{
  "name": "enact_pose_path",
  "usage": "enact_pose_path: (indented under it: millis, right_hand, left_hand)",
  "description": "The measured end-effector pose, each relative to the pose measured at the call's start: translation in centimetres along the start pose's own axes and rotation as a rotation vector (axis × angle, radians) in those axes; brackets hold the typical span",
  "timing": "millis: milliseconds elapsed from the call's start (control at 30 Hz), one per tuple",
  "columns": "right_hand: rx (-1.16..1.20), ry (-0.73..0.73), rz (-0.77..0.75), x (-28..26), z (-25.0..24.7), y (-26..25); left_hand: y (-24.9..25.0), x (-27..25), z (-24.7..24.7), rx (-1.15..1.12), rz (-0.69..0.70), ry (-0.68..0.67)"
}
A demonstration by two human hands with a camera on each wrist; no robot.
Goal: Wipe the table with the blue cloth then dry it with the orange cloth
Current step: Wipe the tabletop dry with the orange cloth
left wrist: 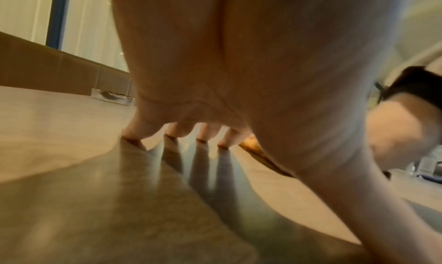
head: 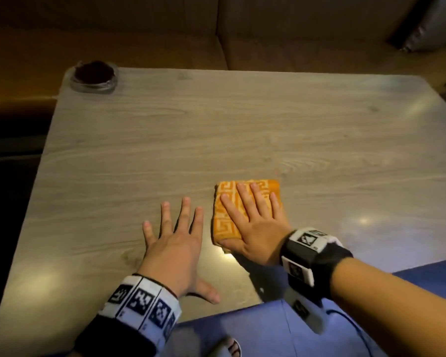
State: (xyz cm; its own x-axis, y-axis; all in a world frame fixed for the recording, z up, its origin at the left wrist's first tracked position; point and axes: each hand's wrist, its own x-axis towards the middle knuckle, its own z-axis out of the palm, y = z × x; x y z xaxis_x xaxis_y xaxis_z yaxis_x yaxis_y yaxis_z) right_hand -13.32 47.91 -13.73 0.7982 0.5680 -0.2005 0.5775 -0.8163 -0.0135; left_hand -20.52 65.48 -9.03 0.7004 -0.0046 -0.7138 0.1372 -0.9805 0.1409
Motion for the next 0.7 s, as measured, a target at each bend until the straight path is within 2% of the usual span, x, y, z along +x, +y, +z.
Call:
enact_pose_path:
  millis: [33,67,133,200,267,333,500,600,700]
  right_hand:
    - [-0.003,-0.019,-0.054,-1.0,0.3,0.7]
    - [-0.003,-0.003,-0.039,-0.8,-0.1,1.3]
    - [0.006,0.072,0.154,0.9,-0.9,1.2]
    - [0.069,0.001,0.328,0.8,-0.3,-0.6]
    - [0.079,0.021,0.307,-2.3,0.1,-2.8]
    - [0.041,0.054,0.2,-7.1,1.0,-4.1]
    - [0.028,0.066,0.085,-15.4,2.6,-1.7]
    - [0.044,0.047,0.112,-14.6,2.7,1.6]
    - [0.021,0.044,0.272,-10.2,2.2,3.6]
  left_hand:
    - [-0.1,0.1,0.2,-0.005,0.006,0.02]
    - [-0.1,0.0,0.4,-0.011,0.012,0.037]
    - [-0.3,-0.1,0.6,-0.009,0.033,0.058]
    - [-0.5,-0.3,0.7,-0.008,0.042,0.078]
    - [-0.6,-0.5,0.5,-0.004,0.049,0.079]
    - [-0.5,-0.7,0.4,0.009,0.051,0.079]
    - [-0.6,-0.8,0.4,0.034,0.052,0.067]
    - [-0.5,-0.5,0.7,0.029,0.044,0.069]
    - [-0.4,-0.3,0.8,0.031,0.042,0.069]
